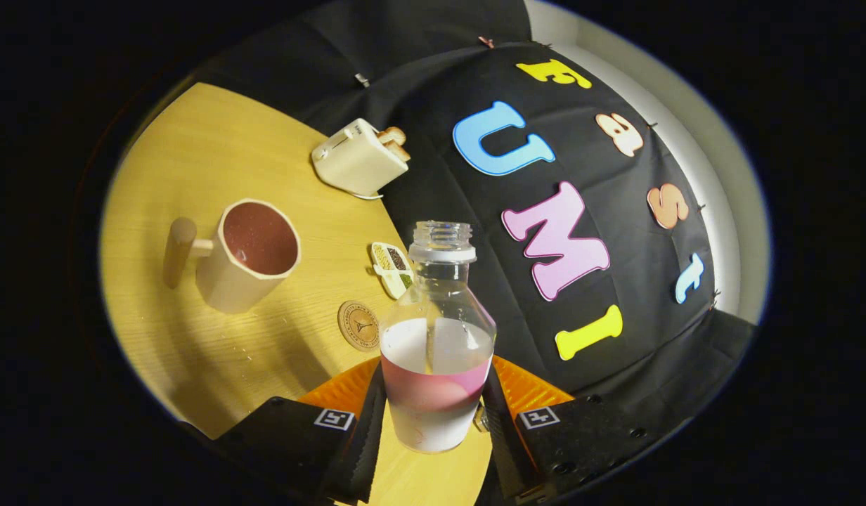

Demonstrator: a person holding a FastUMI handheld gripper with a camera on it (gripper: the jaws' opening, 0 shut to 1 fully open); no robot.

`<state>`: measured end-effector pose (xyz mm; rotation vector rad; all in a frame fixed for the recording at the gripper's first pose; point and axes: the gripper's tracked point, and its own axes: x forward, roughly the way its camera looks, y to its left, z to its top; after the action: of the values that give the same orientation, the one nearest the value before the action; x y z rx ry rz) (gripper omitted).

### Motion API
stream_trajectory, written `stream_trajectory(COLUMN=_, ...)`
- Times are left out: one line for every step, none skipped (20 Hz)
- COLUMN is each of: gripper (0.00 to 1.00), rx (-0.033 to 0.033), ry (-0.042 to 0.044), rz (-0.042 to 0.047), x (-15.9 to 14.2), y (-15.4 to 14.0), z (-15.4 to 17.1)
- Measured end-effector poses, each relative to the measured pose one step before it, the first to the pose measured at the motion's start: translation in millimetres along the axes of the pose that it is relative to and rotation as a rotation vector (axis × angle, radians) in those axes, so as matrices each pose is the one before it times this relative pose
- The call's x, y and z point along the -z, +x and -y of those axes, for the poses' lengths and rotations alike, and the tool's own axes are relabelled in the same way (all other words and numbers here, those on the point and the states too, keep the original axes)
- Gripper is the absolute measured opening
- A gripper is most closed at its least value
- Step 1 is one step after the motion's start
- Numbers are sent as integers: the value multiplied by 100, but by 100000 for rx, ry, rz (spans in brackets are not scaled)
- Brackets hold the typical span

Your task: Take the bottle from table, then pour the juice into the cup, finally place the bottle on the coaster

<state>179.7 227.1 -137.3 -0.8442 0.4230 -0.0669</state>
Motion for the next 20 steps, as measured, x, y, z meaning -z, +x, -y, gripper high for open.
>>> stream_trajectory(gripper=70, rx=-587, ry=-2884, rz=-489, x=26, y=225, z=-379)
stream_trajectory(gripper=70, rx=-763, ry=-2609, rz=-358, x=-101, y=123, z=-526)
stream_trajectory(gripper=69, rx=-1012, ry=-2814, rz=-543, x=-182, y=332, z=-563)
stream_trajectory(gripper=70, rx=-608, ry=-3080, rz=-521, x=-145, y=200, z=-408)
stream_trajectory(gripper=69, rx=-599, ry=-3283, rz=-652, x=-183, y=195, z=-279)
stream_trajectory(gripper=70, rx=-193, ry=-2799, rz=-385, x=-248, y=99, z=-234)
stream_trajectory(gripper=69, rx=-369, ry=-2549, rz=-180, x=-225, y=212, z=-181)
stream_trajectory(gripper=69, rx=-667, ry=-2770, rz=-175, x=-145, y=145, z=-341)
stream_trajectory(gripper=70, rx=-284, ry=-2725, rz=27, x=-252, y=265, z=-219)
stream_trajectory(gripper=69, rx=-249, ry=-2799, rz=-57, x=-169, y=113, z=-145)
stream_trajectory(gripper=69, rx=-487, ry=-1777, rz=-309, x=18, y=110, z=-235)
stream_trajectory(gripper=69, rx=-874, ry=-1545, rz=-654, x=20, y=140, z=-397)
stream_trajectory(gripper=69, rx=-825, ry=-1609, rz=-810, x=175, y=84, z=-296)
stream_trajectory(gripper=69, rx=-282, ry=-1648, rz=-592, x=-57, y=53, z=-108)
stream_trajectory(gripper=69, rx=11, ry=-1750, rz=-379, x=-6, y=121, z=40)
stream_trajectory(gripper=70, rx=-3, ry=-1696, rz=-254, x=108, y=119, z=-43)
stream_trajectory(gripper=69, rx=29, ry=-1635, rz=-174, x=73, y=12, z=4)
stream_trajectory(gripper=69, rx=183, ry=-1597, rz=-216, x=-41, y=88, z=-26)
stream_trajectory(gripper=69, rx=298, ry=-1600, rz=-41, x=-110, y=2, z=46)
stream_trajectory(gripper=69, rx=218, ry=-1773, rz=112, x=-37, y=121, z=2)
